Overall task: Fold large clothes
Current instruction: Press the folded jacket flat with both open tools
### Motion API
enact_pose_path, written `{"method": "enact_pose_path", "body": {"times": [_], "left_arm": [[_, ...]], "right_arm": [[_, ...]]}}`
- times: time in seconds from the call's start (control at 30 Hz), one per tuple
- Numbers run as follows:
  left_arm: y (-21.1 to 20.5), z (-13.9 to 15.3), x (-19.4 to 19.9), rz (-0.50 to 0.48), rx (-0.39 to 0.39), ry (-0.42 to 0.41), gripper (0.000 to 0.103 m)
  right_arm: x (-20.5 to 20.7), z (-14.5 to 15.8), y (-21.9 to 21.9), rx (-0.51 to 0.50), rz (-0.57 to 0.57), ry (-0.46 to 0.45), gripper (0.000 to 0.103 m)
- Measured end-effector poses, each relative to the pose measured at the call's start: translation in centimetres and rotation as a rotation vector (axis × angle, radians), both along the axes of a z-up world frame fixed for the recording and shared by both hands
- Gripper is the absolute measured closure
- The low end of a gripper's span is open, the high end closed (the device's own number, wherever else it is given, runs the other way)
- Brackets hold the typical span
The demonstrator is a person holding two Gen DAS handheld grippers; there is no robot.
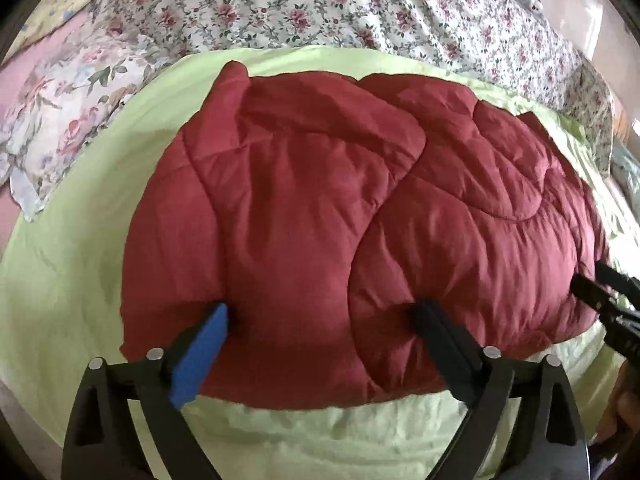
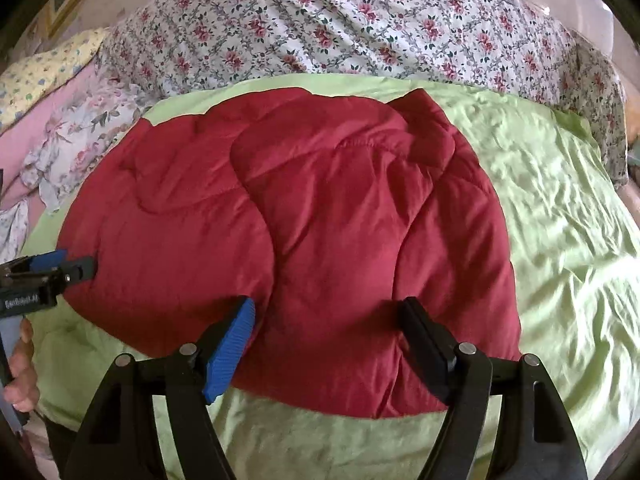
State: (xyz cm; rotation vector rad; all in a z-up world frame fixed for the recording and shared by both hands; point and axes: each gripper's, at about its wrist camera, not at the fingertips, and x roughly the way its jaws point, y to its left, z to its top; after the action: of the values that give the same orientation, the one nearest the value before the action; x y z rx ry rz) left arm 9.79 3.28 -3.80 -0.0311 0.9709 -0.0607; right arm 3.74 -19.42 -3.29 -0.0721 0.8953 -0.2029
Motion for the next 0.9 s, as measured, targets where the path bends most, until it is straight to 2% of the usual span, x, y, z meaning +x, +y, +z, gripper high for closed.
{"method": "enact_pose_path", "body": {"times": [0.1, 0.27, 0.47, 0.63, 0.67, 0.77, 0.9], "left_arm": [[-0.1, -0.8, 1.1, -0.007, 0.005, 0.003, 0.0], [0.0, -1.6, 2.7, -0.001, -0.011, 0.002, 0.0], [-0.2, -2.4, 3.4, 0.007, 0.004, -0.01, 0.0], [-0.6, -2.6, 3.5, 0.014, 0.016, -0.011, 0.0], [-0.6, -2.6, 3.5, 0.016, 0.016, -0.011, 0.0], [-0.7, -2.6, 3.5, 0.02, 0.02, -0.014, 0.0], [-0.7, -2.6, 3.4, 0.022, 0.023, -0.014, 0.0]], "right_arm": [[0.9, -0.4, -1.1, 0.018, -0.017, 0.006, 0.02], [2.0, -1.0, -2.2, 0.054, -0.034, 0.005, 0.015], [2.3, -1.5, -2.8, 0.087, -0.054, -0.014, 0.012], [1.5, 0.1, -1.6, 0.06, -0.07, -0.048, 0.016], [1.2, 0.7, -1.1, 0.052, -0.061, -0.066, 0.019], [1.2, 1.6, 0.2, 0.036, -0.026, -0.098, 0.019], [3.0, -0.1, 0.3, 0.012, -0.025, -0.043, 0.017]]}}
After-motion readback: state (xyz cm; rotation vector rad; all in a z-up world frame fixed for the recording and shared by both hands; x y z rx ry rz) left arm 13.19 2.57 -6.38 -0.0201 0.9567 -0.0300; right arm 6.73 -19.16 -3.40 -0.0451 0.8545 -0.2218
